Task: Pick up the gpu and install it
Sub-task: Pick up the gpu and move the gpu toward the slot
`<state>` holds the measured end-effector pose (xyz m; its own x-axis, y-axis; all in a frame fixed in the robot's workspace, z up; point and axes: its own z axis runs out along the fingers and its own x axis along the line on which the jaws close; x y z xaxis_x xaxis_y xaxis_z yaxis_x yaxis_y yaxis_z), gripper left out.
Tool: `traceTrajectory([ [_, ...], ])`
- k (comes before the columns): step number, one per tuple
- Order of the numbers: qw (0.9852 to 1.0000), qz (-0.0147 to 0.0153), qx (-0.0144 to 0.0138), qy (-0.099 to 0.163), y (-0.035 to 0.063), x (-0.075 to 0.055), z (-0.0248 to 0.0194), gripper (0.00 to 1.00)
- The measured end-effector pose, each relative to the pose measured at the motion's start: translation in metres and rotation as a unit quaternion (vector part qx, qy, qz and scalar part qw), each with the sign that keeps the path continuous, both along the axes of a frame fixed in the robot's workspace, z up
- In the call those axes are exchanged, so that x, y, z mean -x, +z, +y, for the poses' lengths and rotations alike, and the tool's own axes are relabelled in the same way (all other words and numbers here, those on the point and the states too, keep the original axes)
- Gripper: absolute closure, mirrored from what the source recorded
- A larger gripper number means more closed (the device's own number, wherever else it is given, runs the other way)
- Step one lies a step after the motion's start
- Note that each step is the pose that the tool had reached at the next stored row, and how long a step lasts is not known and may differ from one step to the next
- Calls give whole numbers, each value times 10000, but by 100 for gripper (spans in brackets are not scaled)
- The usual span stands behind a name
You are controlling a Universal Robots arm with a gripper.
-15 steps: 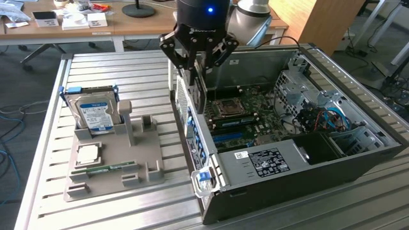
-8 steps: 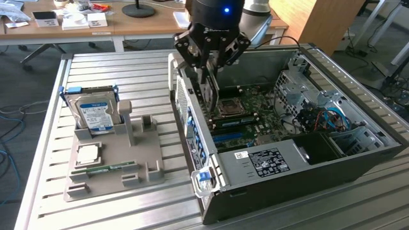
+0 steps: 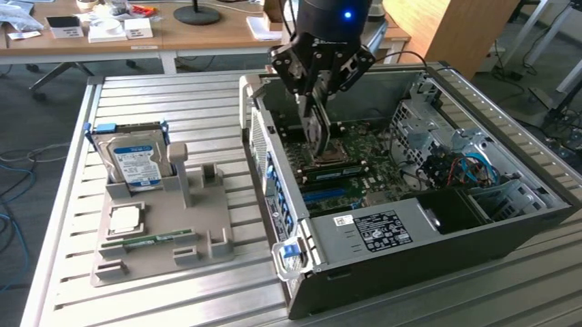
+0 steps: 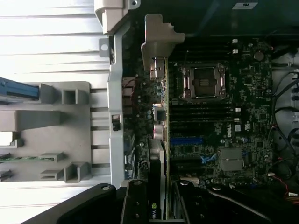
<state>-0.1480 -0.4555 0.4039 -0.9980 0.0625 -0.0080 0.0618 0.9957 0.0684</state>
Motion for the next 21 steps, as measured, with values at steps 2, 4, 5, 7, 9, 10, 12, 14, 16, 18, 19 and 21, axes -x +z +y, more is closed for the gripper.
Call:
traceTrajectory([
  [2,10000,2,-11,1,0,-66,0,73],
  [4,10000,5,-21,0,0,-127,0,73],
  [5,10000,6,-26,0,0,-157,0,73],
  [7,10000,8,-36,1,0,-219,0,73],
  [9,10000,10,-44,0,0,-278,0,73],
  [10,10000,11,-47,0,0,-307,0,73],
  [12,10000,13,-52,0,0,-357,0,73],
  [14,10000,13,-55,1,0,-399,0,73],
  [16,10000,13,-55,1,0,-415,-1,73],
  [18,10000,13,-56,0,0,-416,0,73],
  [19,10000,12,-55,0,0,-416,0,73],
  [21,10000,12,-55,0,0,-416,0,73],
])
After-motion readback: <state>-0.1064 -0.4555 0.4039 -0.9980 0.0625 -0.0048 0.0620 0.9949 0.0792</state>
